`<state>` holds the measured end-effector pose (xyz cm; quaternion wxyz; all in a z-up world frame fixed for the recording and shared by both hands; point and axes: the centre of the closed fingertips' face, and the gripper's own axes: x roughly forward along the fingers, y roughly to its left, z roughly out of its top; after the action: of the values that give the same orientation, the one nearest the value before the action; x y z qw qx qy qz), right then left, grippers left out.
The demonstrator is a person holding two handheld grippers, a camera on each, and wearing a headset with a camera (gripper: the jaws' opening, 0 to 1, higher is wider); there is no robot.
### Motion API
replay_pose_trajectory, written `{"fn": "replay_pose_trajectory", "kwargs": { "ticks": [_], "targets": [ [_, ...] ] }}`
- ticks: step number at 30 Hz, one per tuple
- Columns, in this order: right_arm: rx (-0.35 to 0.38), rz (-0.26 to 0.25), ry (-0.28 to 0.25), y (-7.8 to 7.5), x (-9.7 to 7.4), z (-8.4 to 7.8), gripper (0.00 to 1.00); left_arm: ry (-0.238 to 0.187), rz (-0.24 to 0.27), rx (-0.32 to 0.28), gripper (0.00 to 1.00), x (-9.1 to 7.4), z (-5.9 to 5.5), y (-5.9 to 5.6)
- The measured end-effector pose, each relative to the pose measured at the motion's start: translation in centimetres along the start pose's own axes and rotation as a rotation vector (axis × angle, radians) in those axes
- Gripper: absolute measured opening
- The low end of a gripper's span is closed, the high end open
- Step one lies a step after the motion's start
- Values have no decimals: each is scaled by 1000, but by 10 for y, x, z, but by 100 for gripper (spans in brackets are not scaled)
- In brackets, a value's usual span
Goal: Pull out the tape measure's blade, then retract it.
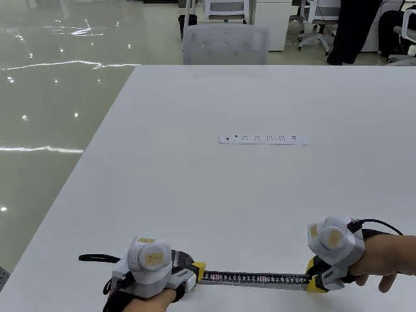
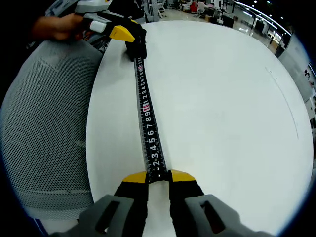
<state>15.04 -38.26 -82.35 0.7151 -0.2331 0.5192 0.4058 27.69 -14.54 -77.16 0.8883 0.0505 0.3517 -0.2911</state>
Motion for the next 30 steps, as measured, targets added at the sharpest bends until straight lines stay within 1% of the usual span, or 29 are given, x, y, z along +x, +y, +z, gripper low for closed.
{"fn": "replay_pose_trajectory", "kwargs": {
  "ticks": [1, 2, 3, 5, 7, 8, 9, 10, 15, 18, 19, 20, 22, 23, 24, 26, 27, 29, 30],
  "targets": [
    [0, 1, 4, 1, 0, 0, 14, 12, 3, 1, 63, 0, -2, 0],
    [-8, 2, 9, 1, 0, 0, 14, 8, 15, 6, 63, 0, -2, 2],
    [-22, 3, 16, 1, 0, 0, 14, 5, 19, -6, 62, 0, -1, 3],
    [-23, 5, 22, 1, 0, 0, 14, 16, 26, -25, 62, 2, -3, 5],
    [-24, 4, 24, 1, 0, 0, 14, 25, 37, -19, 59, 3, -5, 7],
    [-26, 4, 25, 0, 0, 0, 14, 41, 46, -11, 58, 4, -8, 8],
    [-27, 3, 24, 0, 0, 0, 14, 42, 38, -30, 58, 4, -9, 6],
    [-26, 2, 23, 0, 0, 0, 14, 45, 42, -35, 59, 4, -10, 8],
    [-24, -6, 19, -1, 0, 0, 14, 58, 39, -23, 58, 5, -12, 8],
    [-24, -9, 16, -1, 0, 0, 14, 82, 42, -22, 57, 5, -13, 8],
    [-26, -11, 15, -1, 0, 0, 14, 83, 41, -19, 57, 4, -13, 7],
    [-39, -14, 11, 0, 0, -1, 14, 73, 36, -15, 56, 3, -13, 8],
    [-44, -18, -2, 0, 0, -2, 14, 75, 34, -23, 56, 3, -13, 8],
    [-25, -20, -22, 0, 0, -1, 14, 72, 33, -21, 55, 4, -12, 8],
    [-33, -22, -31, -1, 0, -1, 13, 71, 29, -22, 55, 5, -12, 8],
    [-7, -21, -54, -1, -1, 0, 14, 76, 26, -19, 55, 4, -12, 9],
    [12, -17, -57, 0, -1, 0, 14, 79, 24, -22, 55, 4, -13, 9],
    [2, -16, -52, 0, -1, 1, 14, 82, 18, -21, 54, 5, -13, 9],
    [17, -13, -51, 0, 0, 2, 14, 84, 13, -25, 54, 5, -13, 9]
  ]
}}
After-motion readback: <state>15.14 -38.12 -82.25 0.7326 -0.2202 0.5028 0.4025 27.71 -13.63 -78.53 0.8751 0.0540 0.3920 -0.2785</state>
